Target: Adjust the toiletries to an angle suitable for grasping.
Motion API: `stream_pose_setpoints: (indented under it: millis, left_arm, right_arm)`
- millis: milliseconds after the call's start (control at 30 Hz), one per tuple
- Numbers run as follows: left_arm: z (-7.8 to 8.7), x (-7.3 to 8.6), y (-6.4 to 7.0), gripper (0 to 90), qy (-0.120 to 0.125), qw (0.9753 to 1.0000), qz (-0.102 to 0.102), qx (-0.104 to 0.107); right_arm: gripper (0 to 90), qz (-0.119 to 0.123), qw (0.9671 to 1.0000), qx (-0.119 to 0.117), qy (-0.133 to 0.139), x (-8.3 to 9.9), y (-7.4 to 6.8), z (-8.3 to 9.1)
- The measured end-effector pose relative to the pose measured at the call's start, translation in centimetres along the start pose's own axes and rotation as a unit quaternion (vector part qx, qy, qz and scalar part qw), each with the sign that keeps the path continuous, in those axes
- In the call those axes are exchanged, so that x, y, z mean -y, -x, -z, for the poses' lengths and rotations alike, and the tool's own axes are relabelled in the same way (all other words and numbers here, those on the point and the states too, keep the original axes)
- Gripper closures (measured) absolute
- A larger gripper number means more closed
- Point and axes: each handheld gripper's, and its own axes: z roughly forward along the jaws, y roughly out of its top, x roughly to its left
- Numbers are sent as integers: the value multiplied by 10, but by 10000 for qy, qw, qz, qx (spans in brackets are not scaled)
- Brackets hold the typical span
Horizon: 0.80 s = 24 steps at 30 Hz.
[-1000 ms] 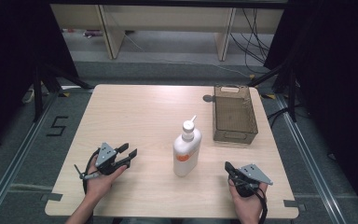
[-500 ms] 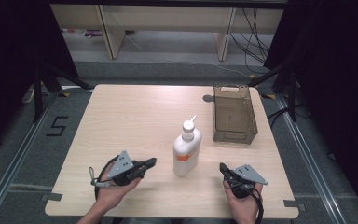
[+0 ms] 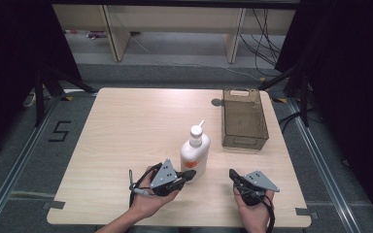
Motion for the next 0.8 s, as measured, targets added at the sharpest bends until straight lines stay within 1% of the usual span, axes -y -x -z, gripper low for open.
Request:
stream_pose_setpoints:
  millis: [67,100,133,167,200,267,333,367,467,500,600,633,667,700,733,767,800]
  left_arm:
    - [-2,-1,-1,897,-41,10000,-8,-75]
    - [-3,-1,-2,897,-28,10000,-7,-87]
    - [-3,-1,-2,897,-51,9999,-22,-112]
    - [-3,-1,-2,898,-51,9999,-22,-112]
    - [-4,-1,-3,898,-91,9998,-50,-154]
    - [-5,0,-3,898,-43,9999,-37,-125]
    - [-5,0,-3,898,-32,9999,-1,-158]
    - [-4,0,-4,898,-91,9997,-25,-214]
    - [-2,-1,-7,898,-85,9996,13,-255]
    - [0,-1,-10,899,-88,9995,35,-300]
    - [1,-1,-14,899,-78,9994,52,-337]
    - [3,-1,-16,899,-103,9992,73,-385]
    - [5,0,-21,899,-108,9988,135,-468]
    - [5,0,-21,898,-108,9988,135,-468]
    - [6,1,-27,898,-67,9983,218,-530]
    - [7,1,-29,899,-92,9979,213,-599]
    - [7,1,-29,898,-92,9979,213,-599]
  right_arm:
    - [900,-33,10000,-57,12,0,-1,-1]
    - [900,-32,10000,-31,17,0,-1,-1]
    - [900,-85,9999,-89,26,0,-1,-1]
    - [900,-43,10000,-47,38,0,-1,0]
    - [900,9,10000,2,18,-1,0,1]
    - [900,-24,10000,-23,56,-1,0,0]
    - [900,8,10000,-21,60,-1,1,0]
    - [900,-5,10000,-5,43,-1,1,0]
    - [900,-63,10000,-21,34,-1,0,0]
    - [900,-11,10000,-13,34,-1,1,0]
    - [900,-3,10000,-14,40,-1,2,1]
    - [900,-67,10000,-43,-26,-1,1,1]
    - [900,-69,10000,-46,-24,-1,1,1]
    - [900,-69,10000,-46,-26,-1,1,1]
    - [900,-112,9999,-67,-22,-1,0,1]
    - [900,-119,9999,-89,53,-1,0,0]
    - [900,-50,10000,-31,46,-1,1,0]
